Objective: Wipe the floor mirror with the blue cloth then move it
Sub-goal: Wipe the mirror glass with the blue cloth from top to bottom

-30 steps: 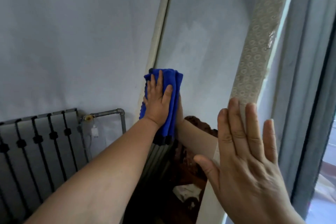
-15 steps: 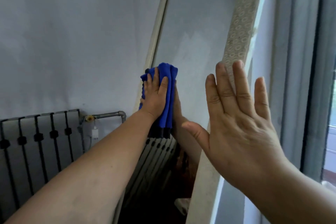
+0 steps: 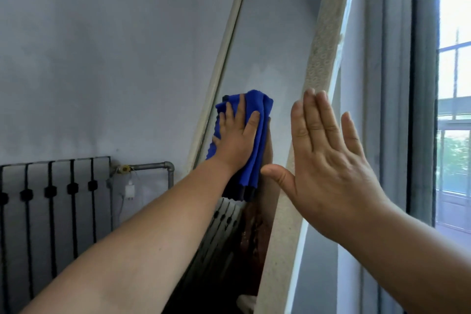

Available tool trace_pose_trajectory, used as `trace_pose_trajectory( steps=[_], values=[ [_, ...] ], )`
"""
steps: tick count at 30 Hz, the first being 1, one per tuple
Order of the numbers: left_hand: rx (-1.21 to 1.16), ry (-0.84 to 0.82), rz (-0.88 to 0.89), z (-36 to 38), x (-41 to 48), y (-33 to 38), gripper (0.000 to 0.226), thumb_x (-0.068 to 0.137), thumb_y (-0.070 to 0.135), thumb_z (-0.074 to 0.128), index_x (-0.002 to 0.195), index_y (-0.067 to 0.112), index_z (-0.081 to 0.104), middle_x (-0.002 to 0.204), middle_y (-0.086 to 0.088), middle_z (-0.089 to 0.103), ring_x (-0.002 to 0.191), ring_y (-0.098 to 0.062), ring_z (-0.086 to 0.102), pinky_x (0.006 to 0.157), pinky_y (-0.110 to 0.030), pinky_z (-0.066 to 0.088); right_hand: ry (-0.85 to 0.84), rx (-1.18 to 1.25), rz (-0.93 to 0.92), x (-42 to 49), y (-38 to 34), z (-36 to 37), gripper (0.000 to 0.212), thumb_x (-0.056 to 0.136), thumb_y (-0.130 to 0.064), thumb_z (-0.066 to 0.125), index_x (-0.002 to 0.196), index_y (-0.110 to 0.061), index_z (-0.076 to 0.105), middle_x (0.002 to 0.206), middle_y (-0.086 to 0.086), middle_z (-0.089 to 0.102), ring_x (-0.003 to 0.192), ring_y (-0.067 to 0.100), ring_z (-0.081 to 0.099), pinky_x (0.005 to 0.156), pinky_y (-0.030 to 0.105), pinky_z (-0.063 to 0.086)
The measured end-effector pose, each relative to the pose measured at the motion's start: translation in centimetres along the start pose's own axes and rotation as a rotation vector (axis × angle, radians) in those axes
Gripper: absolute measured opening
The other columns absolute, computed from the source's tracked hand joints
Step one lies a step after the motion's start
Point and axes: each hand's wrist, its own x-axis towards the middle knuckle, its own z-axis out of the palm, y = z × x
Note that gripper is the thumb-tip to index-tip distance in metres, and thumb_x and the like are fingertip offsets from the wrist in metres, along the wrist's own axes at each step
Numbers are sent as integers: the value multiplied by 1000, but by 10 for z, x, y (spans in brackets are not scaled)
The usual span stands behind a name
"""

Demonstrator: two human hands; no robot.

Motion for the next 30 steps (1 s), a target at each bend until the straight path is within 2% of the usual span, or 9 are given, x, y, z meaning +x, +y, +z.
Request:
trace_pose_trajectory(
  steps=[3,7,10,12,16,20,22,25,30],
  values=[
    [58,-52,161,6,-23,14,73,82,72,8,149,47,-9,163,9,-15,149,-12,-20,118,-59,-10,-11,3,0,-7,-3,1,98,92,-73,7,153,4,13,162,21,5,151,32,3,118,56,19],
    [109,-112,407,8,-78,4,60,95,57,12,151,45,-7,162,12,-20,147,-9,-25,116,-59,-14,3,17,-8,-27,-16,4,98,92,-72,7,151,6,18,161,23,10,150,32,6,118,53,19],
    [173,-169,467,12,-108,-20,59,100,47,19,152,42,-9,161,12,-23,146,-10,-27,116,-61,-12,15,-2,-13,-38,-23,8,99,93,-71,8,149,9,22,160,25,13,150,34,10,116,51,17],
    [218,-169,482,9,-100,-30,61,98,50,20,151,44,-10,162,11,-23,147,-12,-27,116,-60,-13,13,-19,-19,-39,-25,10,99,93,-71,8,149,9,23,159,26,14,149,36,11,115,51,17],
    [167,-66,319,-3,-34,-29,63,93,61,17,150,47,-7,164,9,-15,149,-13,-18,117,-57,-11,14,-49,-24,-38,-25,14,97,94,-70,11,149,9,22,159,26,14,150,35,10,116,50,14],
    [34,25,23,-11,16,-53,65,97,57,21,154,34,1,165,2,-5,151,-18,-9,119,-56,-3,35,-84,-19,-39,-25,18,94,96,-69,14,149,8,22,160,25,13,150,34,9,115,50,14],
    [6,58,-85,-14,17,-71,59,103,50,23,155,32,3,165,1,-3,152,-19,-7,120,-55,-5,32,-92,-14,-38,-25,19,96,95,-70,13,149,8,22,160,25,13,150,34,9,115,49,14],
    [11,72,-133,-12,2,-94,56,103,48,22,154,35,2,165,5,-3,151,-14,-7,118,-54,-11,5,-92,5,-37,-27,19,99,94,-73,10,150,8,19,160,25,12,150,34,7,115,48,12],
    [30,99,-177,-2,-34,-119,57,102,53,18,154,40,-1,165,9,-4,151,-12,-8,117,-60,-7,-31,-91,22,-37,-30,16,100,93,-74,8,151,7,15,161,24,8,150,35,5,115,47,9]
  ],
)
